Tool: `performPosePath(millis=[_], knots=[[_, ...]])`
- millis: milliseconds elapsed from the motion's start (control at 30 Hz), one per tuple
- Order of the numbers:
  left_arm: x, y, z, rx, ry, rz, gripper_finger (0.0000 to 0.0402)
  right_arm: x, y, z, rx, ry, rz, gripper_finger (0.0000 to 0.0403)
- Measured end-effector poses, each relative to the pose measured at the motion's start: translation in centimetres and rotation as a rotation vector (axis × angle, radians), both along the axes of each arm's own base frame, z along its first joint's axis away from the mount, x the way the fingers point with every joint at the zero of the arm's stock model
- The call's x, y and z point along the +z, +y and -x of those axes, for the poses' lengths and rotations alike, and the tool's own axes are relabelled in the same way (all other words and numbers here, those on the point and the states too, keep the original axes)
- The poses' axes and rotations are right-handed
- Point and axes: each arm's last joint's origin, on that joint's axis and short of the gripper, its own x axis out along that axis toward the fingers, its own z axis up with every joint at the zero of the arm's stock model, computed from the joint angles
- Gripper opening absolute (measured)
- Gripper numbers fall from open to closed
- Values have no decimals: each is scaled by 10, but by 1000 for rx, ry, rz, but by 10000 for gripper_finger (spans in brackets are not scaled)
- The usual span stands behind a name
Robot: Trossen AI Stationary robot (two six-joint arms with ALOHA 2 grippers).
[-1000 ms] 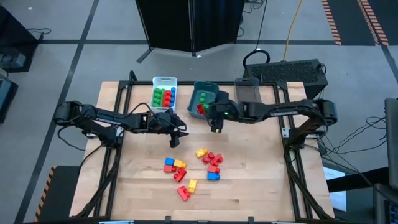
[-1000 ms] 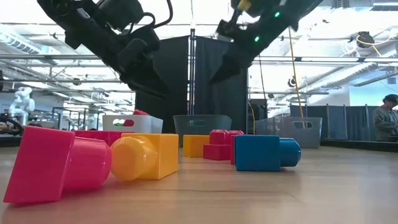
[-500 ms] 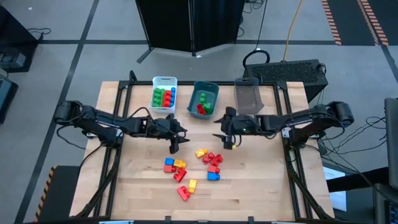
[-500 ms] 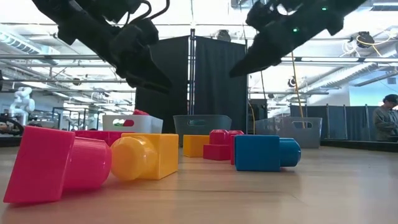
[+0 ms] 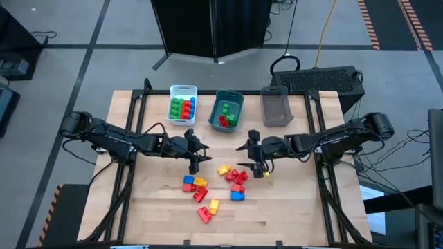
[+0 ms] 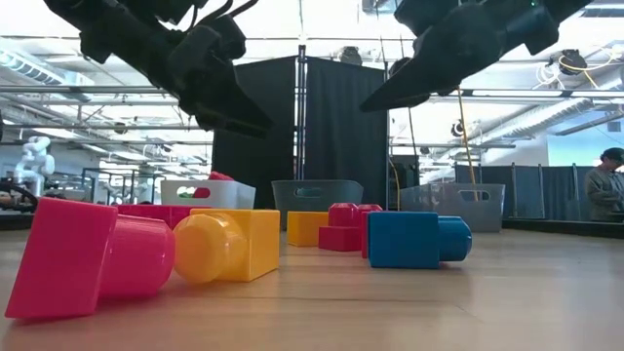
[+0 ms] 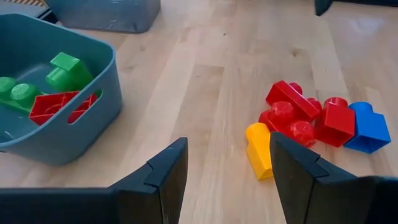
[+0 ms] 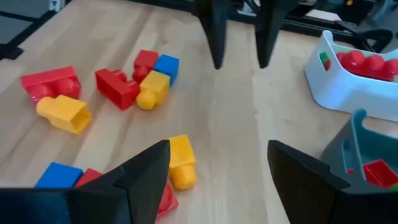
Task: Sort blocks by size
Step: Put the 2 studs red game piece into the blue bin
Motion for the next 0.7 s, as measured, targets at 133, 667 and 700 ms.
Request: performPosePath(millis=[133, 667, 700], knots=[[1, -2, 0, 5, -13, 19, 183, -1, 4, 1, 24, 9, 10, 255], [1, -11, 0, 0, -22, 34, 183, -10, 19, 9, 131, 128, -72, 255], [1, -11, 0, 10, -23, 30, 183, -11, 21, 10, 138, 138, -73, 255]])
